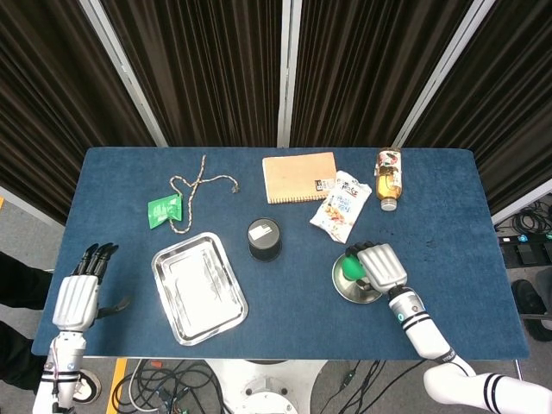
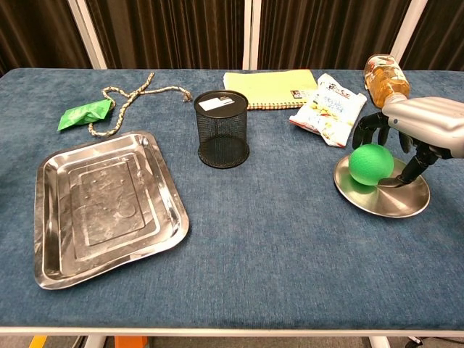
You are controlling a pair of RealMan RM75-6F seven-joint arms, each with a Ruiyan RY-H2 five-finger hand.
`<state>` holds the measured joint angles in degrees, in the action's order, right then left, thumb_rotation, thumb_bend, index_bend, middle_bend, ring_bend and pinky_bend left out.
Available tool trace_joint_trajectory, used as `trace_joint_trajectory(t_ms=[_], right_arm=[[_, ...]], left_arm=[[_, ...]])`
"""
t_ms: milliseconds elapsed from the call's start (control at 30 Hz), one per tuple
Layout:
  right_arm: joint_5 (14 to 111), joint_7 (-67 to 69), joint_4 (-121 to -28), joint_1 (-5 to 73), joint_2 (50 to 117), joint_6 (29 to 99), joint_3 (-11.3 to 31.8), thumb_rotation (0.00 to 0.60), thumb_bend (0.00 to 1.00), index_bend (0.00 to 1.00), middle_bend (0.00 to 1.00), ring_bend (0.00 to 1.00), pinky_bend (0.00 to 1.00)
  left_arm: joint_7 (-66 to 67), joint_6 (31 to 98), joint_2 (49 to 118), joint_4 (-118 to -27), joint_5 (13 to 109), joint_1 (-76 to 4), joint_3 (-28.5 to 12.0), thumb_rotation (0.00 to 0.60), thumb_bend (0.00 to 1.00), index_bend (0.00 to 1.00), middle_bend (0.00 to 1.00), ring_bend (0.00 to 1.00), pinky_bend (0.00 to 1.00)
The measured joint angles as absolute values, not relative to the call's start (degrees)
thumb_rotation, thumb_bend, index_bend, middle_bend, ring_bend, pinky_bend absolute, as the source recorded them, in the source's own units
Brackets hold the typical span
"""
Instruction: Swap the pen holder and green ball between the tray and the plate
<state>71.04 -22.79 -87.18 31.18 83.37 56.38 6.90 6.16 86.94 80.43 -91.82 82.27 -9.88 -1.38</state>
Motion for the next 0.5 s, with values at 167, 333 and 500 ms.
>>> trace_joint_trajectory(t_ms=[167,333,500], right_arm=[[73.1,-21.4,-88.5,30.9,82.6,58.1,6.7,0.6,0.22,0.49,0.45,0.39,0.54],[77.1,-22.0,-91.8,30.7,81.1,61.1,6.2,0.6,0.22,0.5,0.45,0.39,0.54],[81.0,-23.6,-96.7,31.1,79.9,62.7,5.5,0.6,0.22,0.5,0.45,0.39,0.54]], left_arm=[[6.0,87.0,80.1,-91.8,82.6,-9.3,-1.5,0.6,0.09,0.11,0.09,0.04,0.27],[5.9,87.5,79.5,-92.2,83.0,-8.4,-1.2,0.6,0.09,0.11,0.09,0.04,0.27],[5.3,87.8,79.2,-92.1,83.4,-7.5,-0.9,0.6,0.09,0.11,0.09,0.04,0.27]])
